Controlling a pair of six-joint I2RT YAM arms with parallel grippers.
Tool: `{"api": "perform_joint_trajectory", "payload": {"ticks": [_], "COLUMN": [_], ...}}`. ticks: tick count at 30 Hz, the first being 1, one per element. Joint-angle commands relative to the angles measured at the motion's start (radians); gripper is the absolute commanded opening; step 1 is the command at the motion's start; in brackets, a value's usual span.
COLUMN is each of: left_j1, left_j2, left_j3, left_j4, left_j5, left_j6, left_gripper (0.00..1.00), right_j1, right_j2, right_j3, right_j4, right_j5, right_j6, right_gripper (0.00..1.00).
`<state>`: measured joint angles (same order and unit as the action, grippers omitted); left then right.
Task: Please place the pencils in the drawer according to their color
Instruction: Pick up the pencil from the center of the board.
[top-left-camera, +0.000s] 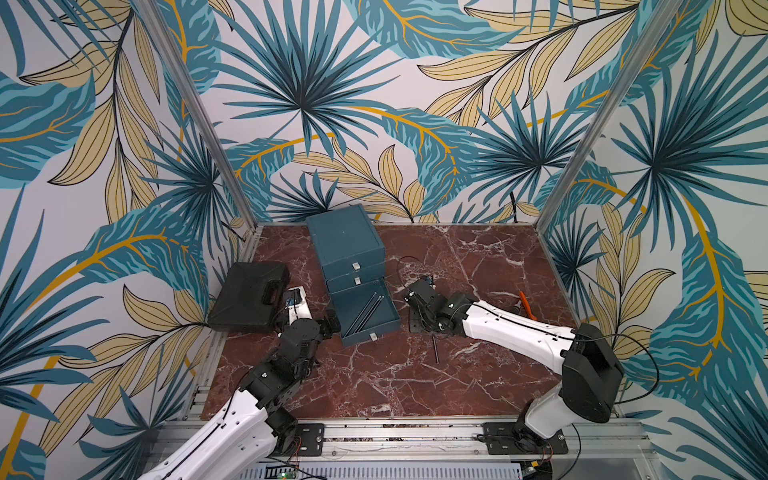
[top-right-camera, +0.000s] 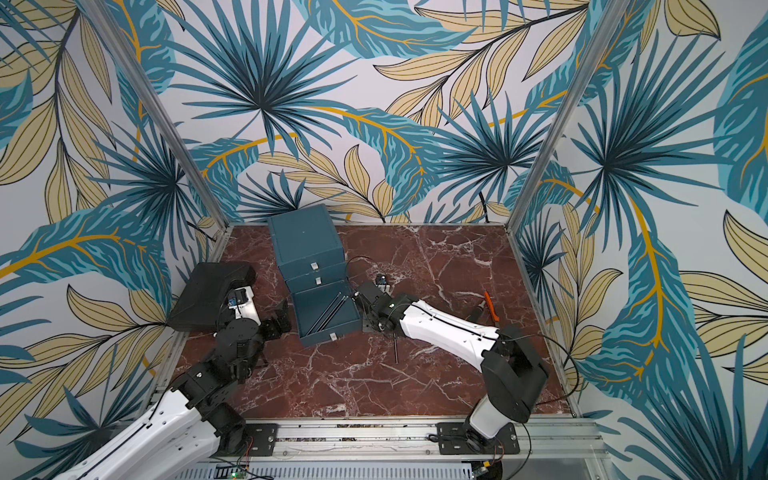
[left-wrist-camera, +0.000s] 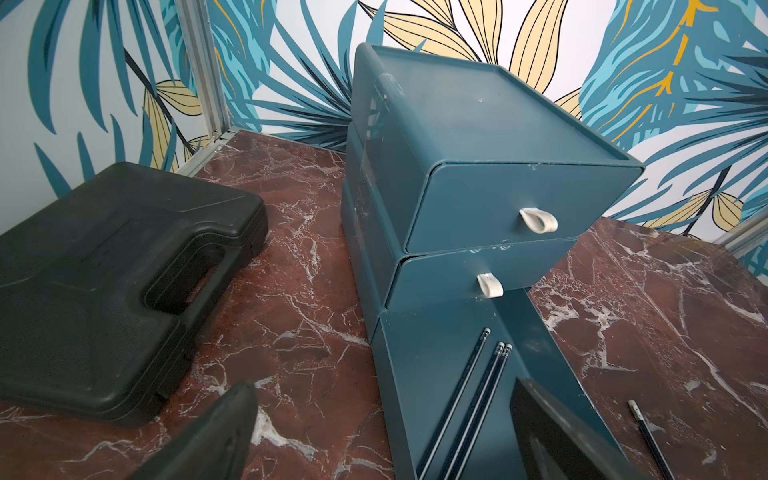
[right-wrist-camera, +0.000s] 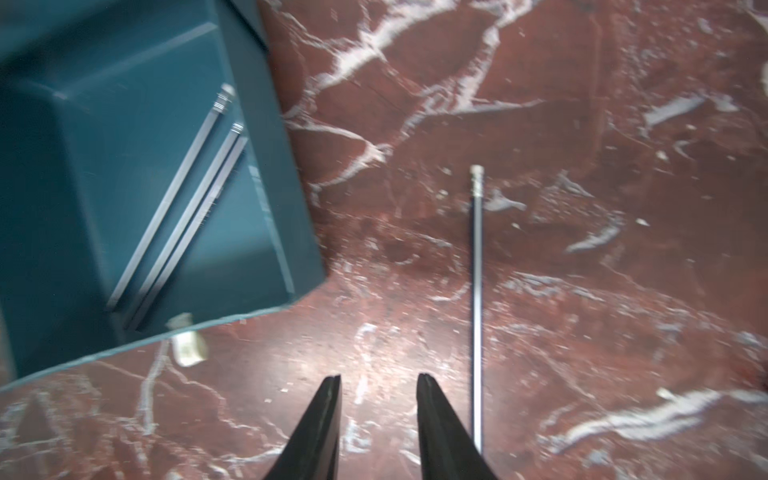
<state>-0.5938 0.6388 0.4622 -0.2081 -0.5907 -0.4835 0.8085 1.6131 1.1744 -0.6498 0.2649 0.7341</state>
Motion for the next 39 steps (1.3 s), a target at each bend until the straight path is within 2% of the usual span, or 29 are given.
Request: {"api": "perform_joint_trajectory", "payload": {"ticks": [1,13,29,39], "left_j1": [0.006,0.007,0.008,0.008], "left_j2": [-0.004,0.012,0.030,0.026], "left_j3": [0.007,0.006,0.008,0.009], "left_j4": [-0.008,-0.004,0.004,-0.002], "left_j5": [-0.005,-0.012,-0.012,-0.012], "left_j6": [-0.001,-0.001,0.000,-0.003], "left_gripper": [1.00,1.00,1.00,1.00], "right_j1": [-0.044,-0.112,-0.159,-0.169], "right_j2": [0.056,0.197,0.304,0.333], "right_j3": [0.009,0.035,0.080,0.055], "right_j4": [-0.100,-0.107,-0.096,-0.058], "right_j5": [-0.001,-0.045,-0.063,-0.084], "right_j6": [-0.034,-0.072,-0.103,-0.092], "right_gripper": [0.35,0.35,0.29,0.14]}}
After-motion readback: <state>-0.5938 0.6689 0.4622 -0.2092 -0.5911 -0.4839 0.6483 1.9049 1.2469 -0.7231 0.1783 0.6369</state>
